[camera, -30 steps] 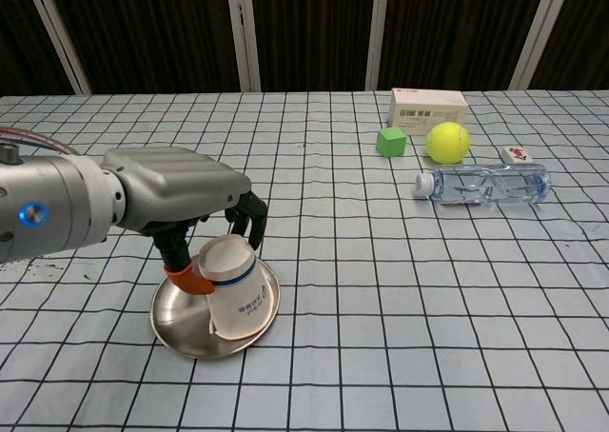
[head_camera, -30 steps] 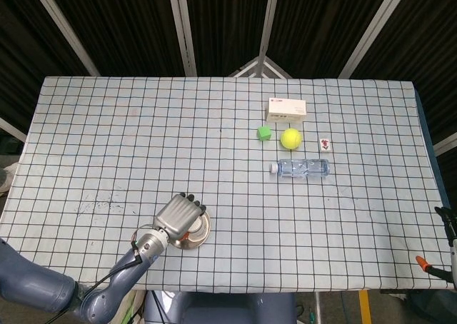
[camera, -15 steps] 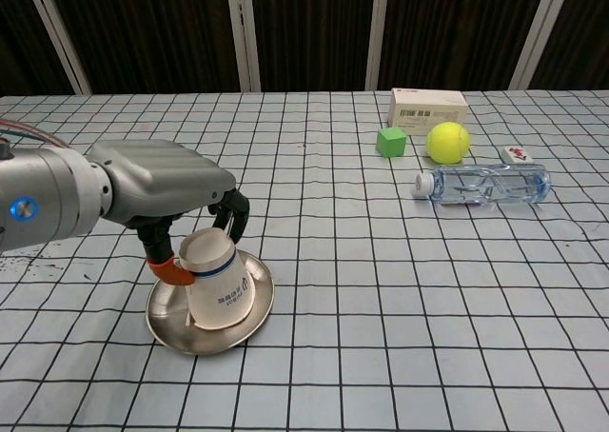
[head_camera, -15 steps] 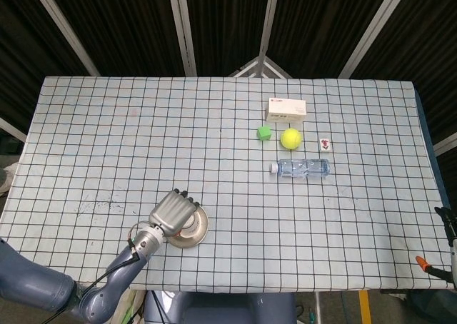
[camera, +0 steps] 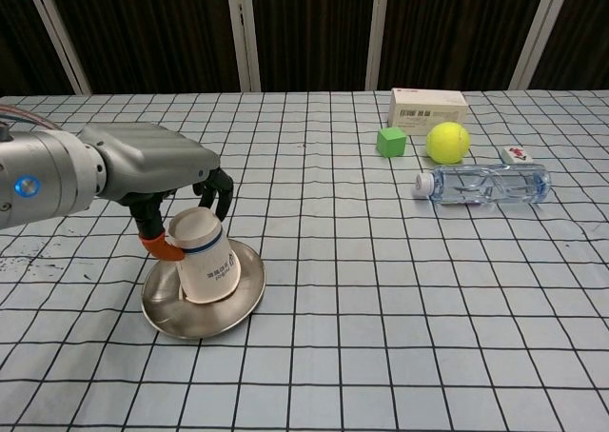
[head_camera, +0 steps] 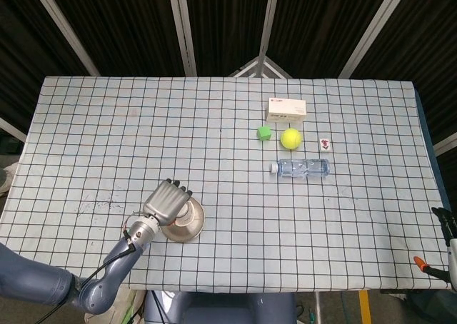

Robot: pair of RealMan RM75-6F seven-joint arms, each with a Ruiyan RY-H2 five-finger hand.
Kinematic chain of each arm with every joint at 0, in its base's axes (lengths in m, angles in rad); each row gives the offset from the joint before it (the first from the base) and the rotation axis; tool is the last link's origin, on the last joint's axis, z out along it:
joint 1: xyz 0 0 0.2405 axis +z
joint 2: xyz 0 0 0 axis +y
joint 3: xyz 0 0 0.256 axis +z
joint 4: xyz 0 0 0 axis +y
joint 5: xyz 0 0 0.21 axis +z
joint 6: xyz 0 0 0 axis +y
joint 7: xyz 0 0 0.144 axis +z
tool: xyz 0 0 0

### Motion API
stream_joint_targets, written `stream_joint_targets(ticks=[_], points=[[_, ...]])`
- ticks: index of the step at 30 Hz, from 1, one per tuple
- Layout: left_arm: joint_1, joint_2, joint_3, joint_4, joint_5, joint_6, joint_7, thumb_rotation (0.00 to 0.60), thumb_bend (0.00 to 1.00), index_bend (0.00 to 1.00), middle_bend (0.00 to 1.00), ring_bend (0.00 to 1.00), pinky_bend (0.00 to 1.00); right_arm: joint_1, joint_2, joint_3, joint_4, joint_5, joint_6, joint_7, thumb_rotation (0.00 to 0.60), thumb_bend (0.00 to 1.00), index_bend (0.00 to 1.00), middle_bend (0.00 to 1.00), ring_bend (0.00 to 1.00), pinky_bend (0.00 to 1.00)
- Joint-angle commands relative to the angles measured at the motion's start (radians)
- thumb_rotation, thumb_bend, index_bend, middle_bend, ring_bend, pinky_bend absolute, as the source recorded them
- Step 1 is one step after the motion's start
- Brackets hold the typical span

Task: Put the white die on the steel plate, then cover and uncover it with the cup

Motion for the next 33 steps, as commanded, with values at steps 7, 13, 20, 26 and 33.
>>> stream_joint_targets(ticks=[7, 13, 20, 26, 33], points=[[0.014, -0.001, 0.004, -0.002, 0.025, -0.028, -0.027, 0.600, 0.48, 0.49, 0.42, 0.26, 0.33, 0.000, 0.001, 0.000, -0.001, 0.003, -0.002, -0.002, 0.600, 0.04, 0.12, 0.14, 0.15, 0.14], [0.018, 0.002, 0.000, -0.017, 0.038, -0.045, -0.045, 0.600, 0.48, 0.49, 0.42, 0.26, 0.33, 0.000, 0.004, 0.000, -0.005, 0.005, -0.002, -0.002, 0.600, 0.04, 0.12, 0.14, 0.15, 0.14], [0.028, 0.017, -0.017, -0.039, 0.031, -0.098, -0.116, 0.600, 0.48, 0.49, 0.42, 0.26, 0.32, -0.001, 0.005, -0.001, -0.009, 0.006, -0.002, -0.004, 0.600, 0.04, 0.12, 0.14, 0.15, 0.14], [0.025, 0.057, -0.021, -0.061, 0.004, -0.163, -0.165, 0.600, 0.48, 0.49, 0.42, 0.26, 0.32, -0.002, 0.007, 0.000, -0.010, 0.008, -0.002, -0.002, 0.600, 0.04, 0.12, 0.14, 0.15, 0.14], [0.014, 0.093, -0.005, -0.059, -0.003, -0.158, -0.146, 0.600, 0.48, 0.49, 0.42, 0.26, 0.32, -0.001, 0.007, 0.000, -0.011, 0.007, -0.002, -0.004, 0.600, 0.04, 0.12, 0.14, 0.15, 0.14]])
